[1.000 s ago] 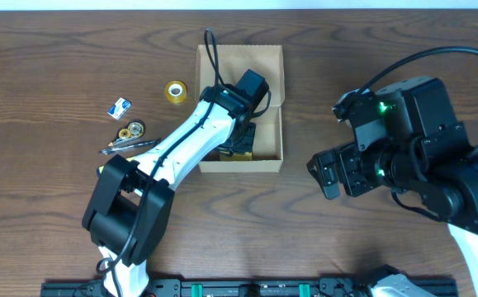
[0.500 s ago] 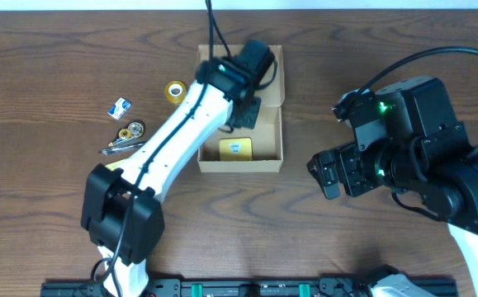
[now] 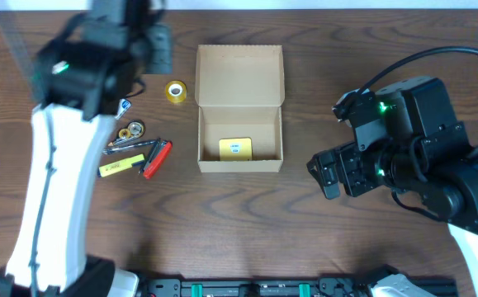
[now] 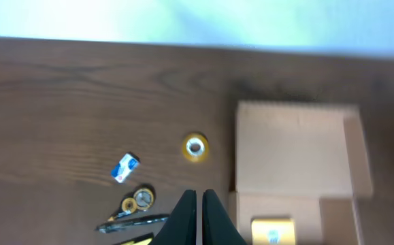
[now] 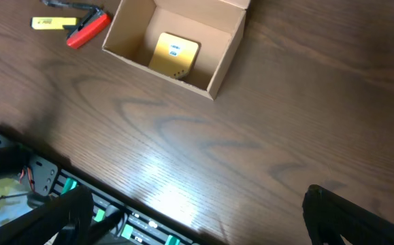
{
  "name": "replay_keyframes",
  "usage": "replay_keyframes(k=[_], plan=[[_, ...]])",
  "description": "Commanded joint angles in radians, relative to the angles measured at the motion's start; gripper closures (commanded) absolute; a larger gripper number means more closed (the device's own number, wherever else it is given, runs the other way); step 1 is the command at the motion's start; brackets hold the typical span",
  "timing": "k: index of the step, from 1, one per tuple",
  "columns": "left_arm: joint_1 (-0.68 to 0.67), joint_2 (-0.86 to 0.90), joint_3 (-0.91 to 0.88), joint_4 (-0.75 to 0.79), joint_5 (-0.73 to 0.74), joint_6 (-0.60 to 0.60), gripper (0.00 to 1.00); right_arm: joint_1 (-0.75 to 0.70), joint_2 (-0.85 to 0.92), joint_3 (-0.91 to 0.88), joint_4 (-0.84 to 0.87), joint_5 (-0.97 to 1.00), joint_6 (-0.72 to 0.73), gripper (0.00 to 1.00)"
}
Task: Pack container
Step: 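Raise the left gripper out of the box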
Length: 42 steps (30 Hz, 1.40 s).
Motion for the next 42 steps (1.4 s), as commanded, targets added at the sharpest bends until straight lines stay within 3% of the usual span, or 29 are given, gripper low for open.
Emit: replay_keyframes(k=[1, 4, 7, 17, 25, 30, 37, 42], plan=[[0.033, 0.002, 0.004, -0.009, -0.072, -0.209, 0.94, -0.005, 0.001, 0.002, -0.001, 0.003, -0.013, 0.01], [0.04, 0.011, 0.004, -0.014, -0.133, -0.31, 0.94, -0.005, 0.001, 0.002, -0.002, 0.003, -0.013, 0.01], [0.04, 0.041, 0.003, -0.045, -0.138, -0.335, 0.94, -0.005, 0.001, 0.002, -0.001, 0.003, -0.013, 0.01], [0.053, 0.123, 0.003, -0.239, -0.119, -0.295, 0.94, -0.005, 0.001, 0.002, -0.002, 0.003, -0.013, 0.01], [0.1, 0.125, 0.001, -0.419, -0.008, 0.031, 0.94, -0.005, 0.001, 0.002, -0.002, 0.003, -0.013, 0.01], [0.134, 0.125, -0.011, -0.453, 0.128, 0.292, 0.94, -0.005, 0.001, 0.002, -0.002, 0.003, -0.013, 0.01], [0.145, 0.125, -0.104, -0.452, 0.196, 0.511, 0.94, -0.005, 0.001, 0.002, -0.002, 0.003, -0.013, 0.01], [0.146, 0.125, -0.301, -0.325, 0.215, 0.599, 0.94, -0.005, 0.001, 0.002, -0.001, 0.003, -0.013, 0.01]])
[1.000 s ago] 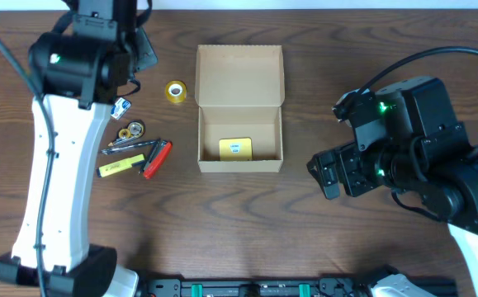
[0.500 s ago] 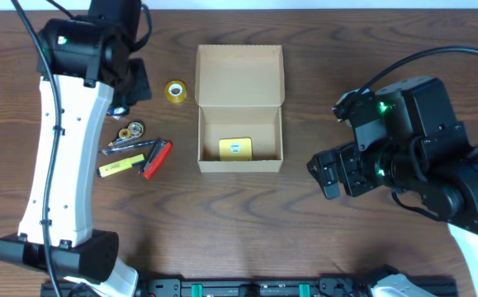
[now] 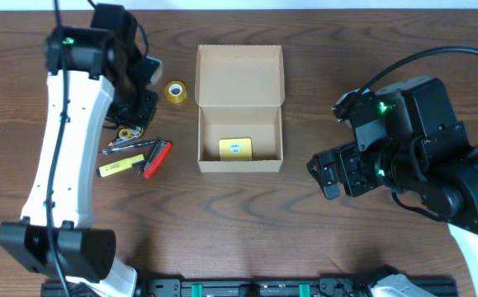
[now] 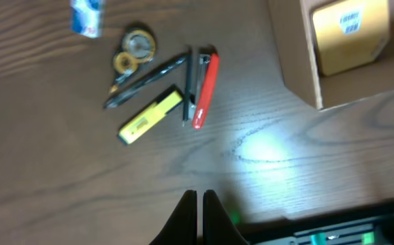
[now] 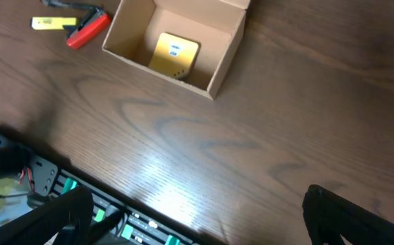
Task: Pack container
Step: 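Raise the left gripper out of the box, then lower the left gripper onto the red stapler and grasp it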
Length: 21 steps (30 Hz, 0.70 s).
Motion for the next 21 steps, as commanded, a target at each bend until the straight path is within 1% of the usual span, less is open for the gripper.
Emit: replay_keyframes(k=[1, 3, 4, 6, 7, 8, 9, 12, 17, 21], plan=[[0.009, 0.003, -0.116, 0.071, 0.028, 0.099, 0.94, -0.005, 0.001, 0.002, -0.002, 0.004, -0.013, 0.01], [0.011, 0.003, -0.196, 0.146, 0.029, 0.099, 0.94, -0.005, 0.001, 0.002, -0.002, 0.003, -0.013, 0.01], [0.013, 0.003, -0.231, 0.179, 0.031, 0.098, 0.89, -0.005, 0.001, 0.002, -0.002, 0.004, -0.013, 0.01], [0.016, 0.003, -0.305, 0.239, 0.06, 0.098, 0.66, -0.005, 0.001, 0.002, -0.002, 0.004, -0.013, 0.01], [0.021, 0.003, -0.343, 0.27, 0.082, 0.098, 0.46, -0.005, 0.001, 0.002, -0.002, 0.004, -0.013, 0.01], [0.023, 0.003, -0.384, 0.303, 0.103, 0.094, 0.35, -0.005, 0.001, 0.002, -0.002, 0.004, -0.013, 0.01], [0.026, 0.003, -0.423, 0.336, 0.106, 0.086, 0.26, -0.005, 0.001, 0.002, -0.002, 0.004, -0.013, 0.01], [0.027, 0.003, -0.5, 0.393, 0.106, 0.088, 0.2, -0.005, 0.001, 0.002, -0.002, 0.004, -0.013, 0.01], [0.026, 0.003, -0.584, 0.449, 0.105, 0.099, 0.16, -0.005, 0.001, 0.002, -0.002, 0.004, -0.013, 0.01], [0.026, 0.003, -0.625, 0.497, 0.082, 0.099, 0.15, -0.005, 0.001, 0.002, -0.002, 0.004, -0.013, 0.01]])
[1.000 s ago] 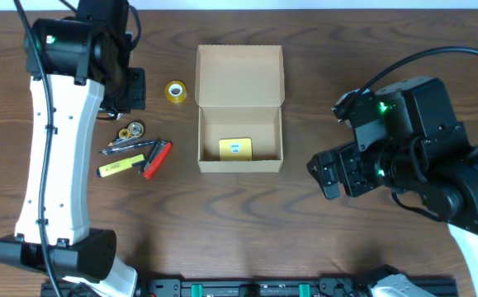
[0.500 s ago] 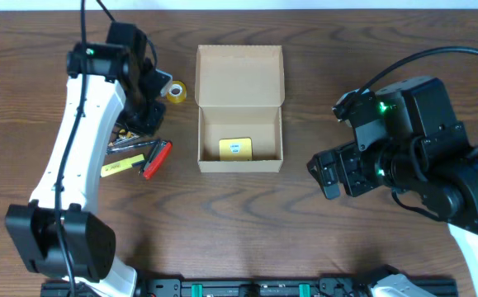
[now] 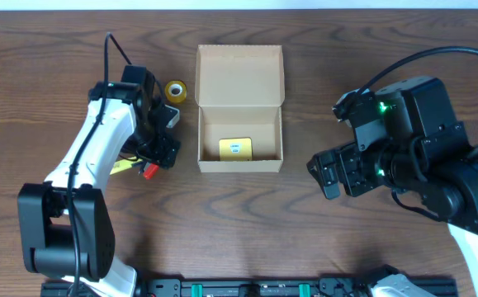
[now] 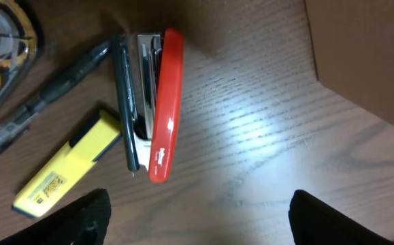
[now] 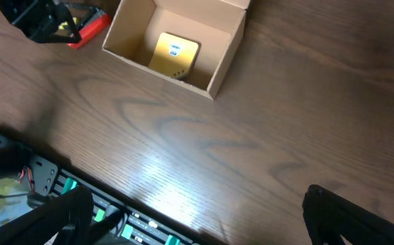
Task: Pack container
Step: 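Lower the left gripper onto the red stapler and grasp it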
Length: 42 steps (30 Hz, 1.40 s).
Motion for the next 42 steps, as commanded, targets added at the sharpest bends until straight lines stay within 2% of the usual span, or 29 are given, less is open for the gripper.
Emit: replay_keyframes(k=[1, 8, 21, 42], plan=[[0.006, 0.001, -0.029, 0.027, -0.029, 0.014, 0.15, -0.005, 0.001, 0.002, -0.002, 0.003, -0.013, 0.01], [0.006, 0.001, -0.123, 0.183, -0.123, 0.014, 0.15, -0.005, 0.001, 0.002, -0.002, 0.003, -0.013, 0.01], [0.006, 0.001, -0.207, 0.331, -0.121, 0.008, 0.23, -0.005, 0.001, 0.002, -0.002, 0.003, -0.013, 0.01], [-0.014, 0.072, -0.214, 0.426, -0.071, -0.032, 0.32, -0.005, 0.001, 0.002, -0.002, 0.003, -0.013, 0.01]])
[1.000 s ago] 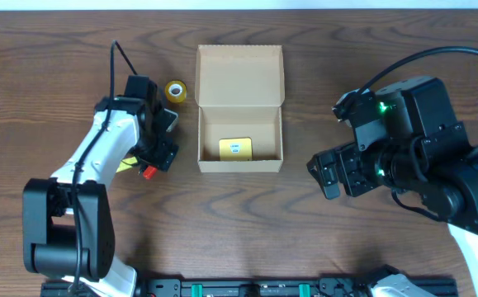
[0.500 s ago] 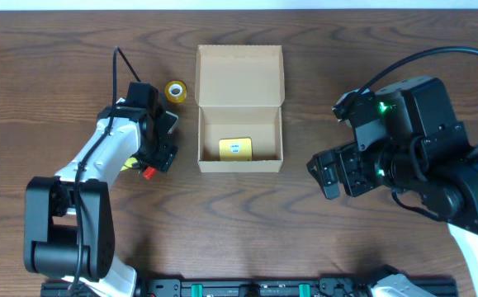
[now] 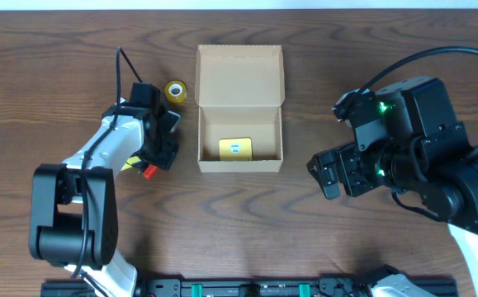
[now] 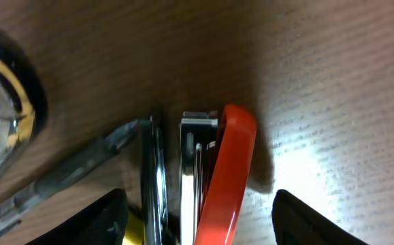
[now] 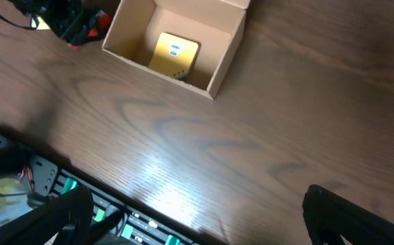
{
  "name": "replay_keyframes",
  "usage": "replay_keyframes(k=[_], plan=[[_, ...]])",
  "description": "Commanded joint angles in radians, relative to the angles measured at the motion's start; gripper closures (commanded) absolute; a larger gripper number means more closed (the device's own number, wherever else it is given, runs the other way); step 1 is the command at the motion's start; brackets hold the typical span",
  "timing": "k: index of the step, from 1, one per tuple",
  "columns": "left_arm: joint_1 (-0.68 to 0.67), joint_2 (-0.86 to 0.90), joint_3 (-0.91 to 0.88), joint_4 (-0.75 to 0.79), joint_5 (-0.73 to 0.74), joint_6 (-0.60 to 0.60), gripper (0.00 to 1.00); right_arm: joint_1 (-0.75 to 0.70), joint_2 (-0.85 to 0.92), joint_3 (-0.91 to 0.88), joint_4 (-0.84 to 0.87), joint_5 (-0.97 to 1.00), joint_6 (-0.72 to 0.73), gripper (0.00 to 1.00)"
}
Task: Pack container
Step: 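Lower the left gripper onto the red stapler and grasp it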
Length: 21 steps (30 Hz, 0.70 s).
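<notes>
An open cardboard box [image 3: 239, 132] stands mid-table with a flat yellow item [image 3: 235, 148] inside. To its left lies a red stapler [image 4: 220, 184]; in the overhead view only its red tip [image 3: 149, 172] shows under my left gripper [image 3: 158, 150]. In the wrist view the left gripper [image 4: 200, 228] is open and low, its fingers [image 4: 98, 221] standing on either side of the stapler and a metal pen [image 4: 154, 184]. My right gripper [image 3: 336, 173] hangs open right of the box, holding nothing, high above the table [image 5: 197, 218].
A yellow tape roll [image 3: 174, 91] lies behind the left gripper. A dark pen [image 4: 60, 180], a yellow highlighter [image 4: 137, 235] and a round reel [image 4: 6, 129] crowd the stapler's left side. A rail with green clips [image 5: 20, 180] runs along the table's front edge.
My left gripper has come down closer over the red stapler, which now sits between its open fingers. The right arm, the box and its contents are unchanged.
My left gripper was shut, high over the table's back left. Then it was shut above the cluster of small items. Then it was open just over the stapler, and now it straddles it. The right arm stayed put throughout.
</notes>
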Motion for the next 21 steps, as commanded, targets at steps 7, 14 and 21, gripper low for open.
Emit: replay_keyframes(k=[7, 14, 21], plan=[[-0.016, 0.015, -0.006, 0.006, 0.008, -0.012, 0.37, -0.005, 0.001, 0.002, -0.001, 0.003, -0.013, 0.01], [-0.016, 0.041, -0.006, 0.006, 0.008, -0.03, 0.39, -0.005, 0.001, 0.002, -0.001, 0.003, -0.013, 0.01], [-0.016, 0.05, -0.006, 0.005, 0.005, -0.075, 0.48, -0.005, 0.001, 0.002, -0.001, 0.003, -0.013, 0.01]])
